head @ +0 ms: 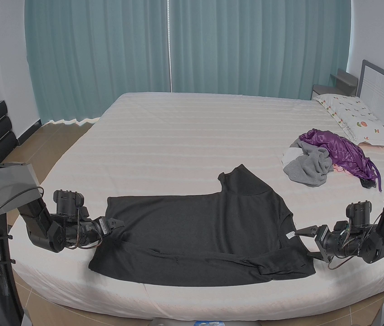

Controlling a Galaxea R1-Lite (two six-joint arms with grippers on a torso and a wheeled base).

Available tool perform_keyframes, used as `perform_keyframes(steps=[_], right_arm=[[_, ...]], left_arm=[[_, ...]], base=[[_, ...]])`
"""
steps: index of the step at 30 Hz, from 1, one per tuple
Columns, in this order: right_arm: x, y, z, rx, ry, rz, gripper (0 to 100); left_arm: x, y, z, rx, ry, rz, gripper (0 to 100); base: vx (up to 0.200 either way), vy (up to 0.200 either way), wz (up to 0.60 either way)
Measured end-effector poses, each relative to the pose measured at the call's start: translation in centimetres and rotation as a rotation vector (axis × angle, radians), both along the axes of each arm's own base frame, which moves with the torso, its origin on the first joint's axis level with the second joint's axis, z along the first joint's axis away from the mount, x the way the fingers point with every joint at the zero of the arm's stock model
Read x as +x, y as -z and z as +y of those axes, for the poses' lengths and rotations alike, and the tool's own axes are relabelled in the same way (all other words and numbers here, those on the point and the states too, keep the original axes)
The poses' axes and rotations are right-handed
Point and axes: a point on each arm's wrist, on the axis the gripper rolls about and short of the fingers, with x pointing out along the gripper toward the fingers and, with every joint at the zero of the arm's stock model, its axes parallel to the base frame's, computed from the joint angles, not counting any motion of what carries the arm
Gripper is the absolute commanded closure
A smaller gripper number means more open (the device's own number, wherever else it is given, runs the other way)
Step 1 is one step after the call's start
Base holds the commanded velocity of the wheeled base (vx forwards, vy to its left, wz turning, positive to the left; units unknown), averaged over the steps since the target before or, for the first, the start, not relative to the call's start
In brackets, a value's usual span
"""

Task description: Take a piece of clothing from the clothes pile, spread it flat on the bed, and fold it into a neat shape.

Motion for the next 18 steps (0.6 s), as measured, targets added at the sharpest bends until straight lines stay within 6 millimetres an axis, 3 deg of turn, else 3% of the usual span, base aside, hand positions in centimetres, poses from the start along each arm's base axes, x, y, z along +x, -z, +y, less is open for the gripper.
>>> perform_keyframes(steps=[9, 10, 18], right_arm=[[0.0, 0.0, 0.0, -0.001, -0.001, 0.000, 0], [0.0, 0.0, 0.0, -0.001, -0.002, 0.000, 0], [0.0, 0.0, 0.0, -0.001, -0.001, 0.000, 0]], left_arm=[[-0.2, 0.7, -0.7, 0.039, -0.005, 0.019, 0], [-0.2, 0.8, -0.8, 0.048, -0.006, 0.020, 100], [-1.0, 1.5, -0.9, 0.109, -0.030, 0.050, 100]], base=[[0.000, 0.000, 0.00], [0.000, 0.000, 0.00], [0.000, 0.000, 0.00]])
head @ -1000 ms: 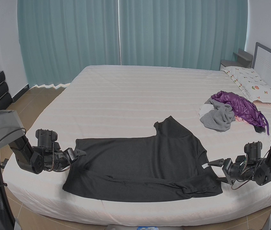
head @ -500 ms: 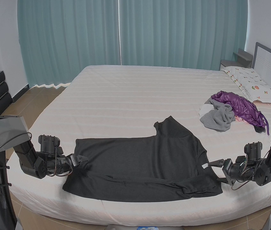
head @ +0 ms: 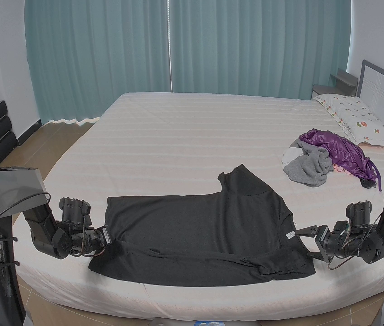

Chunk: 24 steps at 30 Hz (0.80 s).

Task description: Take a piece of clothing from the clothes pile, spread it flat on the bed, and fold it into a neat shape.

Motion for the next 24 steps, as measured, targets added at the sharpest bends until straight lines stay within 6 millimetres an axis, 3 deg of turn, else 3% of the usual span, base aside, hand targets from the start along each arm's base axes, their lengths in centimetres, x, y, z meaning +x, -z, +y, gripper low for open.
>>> perform_keyframes(steps=[10, 16, 24], right_arm=[[0.1, 0.0, 0.0, -0.011, -0.003, -0.008, 0], [0.5, -0.6, 0.2, -0.059, -0.055, -0.119, 0], [1.7, 0.2, 1.0, -0.124, -0.140, -0.167, 0]], left_arm=[[-1.4, -1.4, 0.7, -0.007, -0.032, -0.015, 100], [-1.8, -2.5, 0.5, -0.042, -0.061, -0.032, 100], [-2.2, -2.9, 0.5, -0.050, -0.064, -0.032, 100]], base=[[0.000, 0.000, 0.00], [0.000, 0.000, 0.00], [0.000, 0.000, 0.00]])
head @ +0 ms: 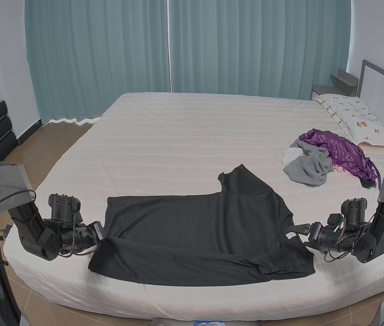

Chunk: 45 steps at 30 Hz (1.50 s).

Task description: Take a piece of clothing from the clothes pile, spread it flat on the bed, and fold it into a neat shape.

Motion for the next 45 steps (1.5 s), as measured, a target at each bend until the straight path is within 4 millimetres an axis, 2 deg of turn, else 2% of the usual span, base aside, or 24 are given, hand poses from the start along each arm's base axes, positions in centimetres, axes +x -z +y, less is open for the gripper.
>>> perform_keyframes(steps=[9, 18, 19, 31, 39, 45], right_arm=[[2.1, 2.0, 1.2, -0.063, -0.090, -0.030, 0], [2.4, 3.6, 1.5, -0.162, -0.160, -0.029, 0], [2.4, 3.7, 1.5, -0.170, -0.163, -0.028, 100], [2.4, 4.0, 1.4, -0.188, -0.159, -0.017, 100], [2.0, 3.0, 0.4, -0.171, -0.130, -0.016, 100], [0.9, 1.9, -0.1, -0.136, -0.112, -0.012, 100]], left_arm=[[-0.2, 0.0, 0.0, -0.004, 0.002, 0.005, 100], [-0.2, 0.0, 0.0, -0.006, 0.004, 0.006, 100], [-0.2, 0.0, 0.0, -0.006, 0.004, 0.006, 100], [-0.3, -0.1, 0.0, -0.005, 0.004, 0.005, 100], [-0.7, -0.5, 0.1, -0.004, 0.002, -0.001, 100], [-1.3, -1.1, 0.1, -0.004, 0.002, -0.006, 100]], base=[[0.000, 0.000, 0.00], [0.000, 0.000, 0.00], [0.000, 0.000, 0.00], [0.000, 0.000, 0.00], [0.000, 0.000, 0.00], [0.000, 0.000, 0.00]])
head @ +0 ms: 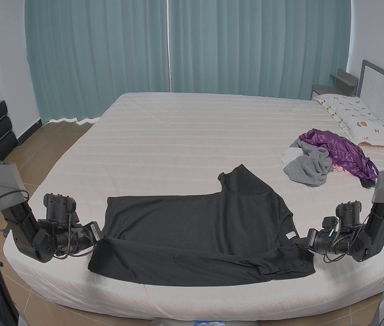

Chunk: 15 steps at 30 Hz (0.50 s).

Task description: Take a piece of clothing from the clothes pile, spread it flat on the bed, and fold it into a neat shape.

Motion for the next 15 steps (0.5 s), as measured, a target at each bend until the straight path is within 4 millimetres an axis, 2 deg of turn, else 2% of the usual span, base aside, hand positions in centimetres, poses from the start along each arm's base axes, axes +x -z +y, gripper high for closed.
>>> perform_keyframes(steps=[15], right_arm=[[-4.4, -4.2, -0.9, 0.066, 0.035, -0.027, 100]], left_arm=[[-2.2, -1.1, 0.4, 0.000, -0.006, 0.003, 100]], base=[[0.000, 0.000, 0.00]])
